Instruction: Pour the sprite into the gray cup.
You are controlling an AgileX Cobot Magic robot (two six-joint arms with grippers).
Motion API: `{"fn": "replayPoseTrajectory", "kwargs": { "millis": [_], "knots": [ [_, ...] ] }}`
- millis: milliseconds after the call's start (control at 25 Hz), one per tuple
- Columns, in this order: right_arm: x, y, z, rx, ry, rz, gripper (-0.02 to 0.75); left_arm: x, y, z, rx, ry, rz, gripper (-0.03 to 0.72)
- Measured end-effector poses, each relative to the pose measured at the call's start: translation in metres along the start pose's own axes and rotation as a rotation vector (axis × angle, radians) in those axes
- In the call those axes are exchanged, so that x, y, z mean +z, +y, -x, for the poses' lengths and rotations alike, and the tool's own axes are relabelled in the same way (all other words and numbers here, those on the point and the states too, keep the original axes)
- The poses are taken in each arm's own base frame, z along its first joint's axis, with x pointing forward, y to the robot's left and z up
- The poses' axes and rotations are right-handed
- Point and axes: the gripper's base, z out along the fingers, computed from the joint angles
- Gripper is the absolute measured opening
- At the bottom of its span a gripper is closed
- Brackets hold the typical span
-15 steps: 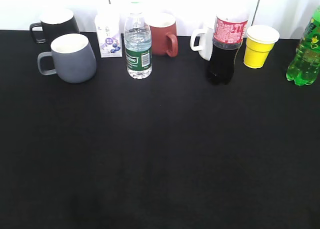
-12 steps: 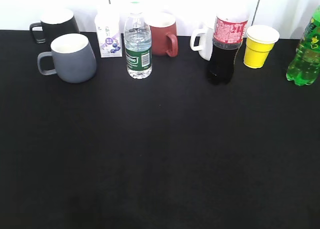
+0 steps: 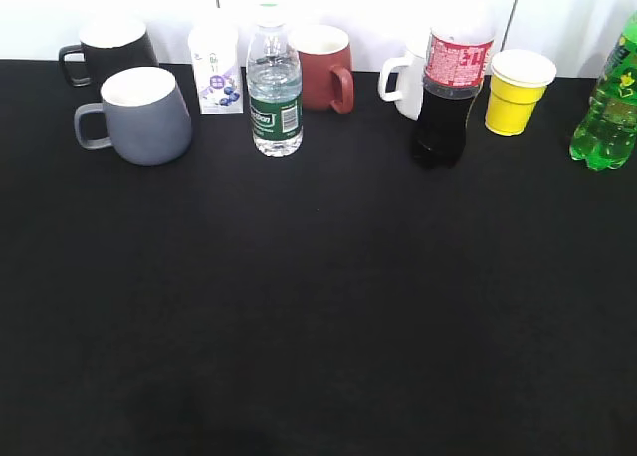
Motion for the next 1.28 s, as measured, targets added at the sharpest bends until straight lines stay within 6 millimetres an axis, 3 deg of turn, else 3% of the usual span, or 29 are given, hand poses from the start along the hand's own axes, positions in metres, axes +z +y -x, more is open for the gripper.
{"fn": "replayPoseTrajectory", "kwargs": {
  "millis": [80, 200, 280, 400, 520, 760, 880, 960, 1000, 1160, 1280],
  "knots": [
    [0.000, 0.000, 0.000, 0.000, 0.000, 0.000, 0.592, 0.030, 0.000, -0.014, 0.006, 0.006, -0.002, 0.536],
    [0.000, 0.000, 0.000, 0.000, 0.000, 0.000, 0.592, 0.105, -0.001, -0.058, 0.005, 0.121, -0.008, 0.536],
    [0.000, 0.000, 0.000, 0.000, -0.001, 0.000, 0.592, 0.133, -0.002, -0.088, 0.011, 0.139, -0.018, 0.536],
    [0.000, 0.000, 0.000, 0.000, -0.001, 0.000, 0.592, 0.161, -0.009, -0.129, 0.036, 0.216, -0.083, 0.534],
    [0.000, 0.000, 0.000, 0.000, -0.001, 0.000, 0.592, 0.200, -0.014, -0.148, 0.038, 0.220, -0.106, 0.530],
    [0.000, 0.000, 0.000, 0.000, -0.001, 0.000, 0.592, 0.269, -0.015, -0.179, 0.035, 0.226, -0.103, 0.429],
    [0.000, 0.000, 0.000, 0.000, -0.001, 0.000, 0.592, 0.298, -0.016, -0.184, 0.037, 0.193, -0.103, 0.393],
    [0.000, 0.000, 0.000, 0.000, -0.001, 0.000, 0.592, 0.311, -0.016, -0.188, 0.040, 0.179, -0.107, 0.260],
    [0.000, 0.000, 0.000, 0.000, -0.001, 0.000, 0.592, 0.314, -0.017, -0.192, 0.043, 0.176, -0.113, 0.102],
    [0.000, 0.000, 0.000, 0.000, -0.001, 0.000, 0.592, 0.310, -0.018, -0.190, 0.043, 0.164, -0.117, 0.077],
    [0.000, 0.000, 0.000, 0.000, -0.001, 0.000, 0.592, 0.271, -0.017, -0.169, 0.049, 0.166, -0.119, 0.076]
  ]
}}
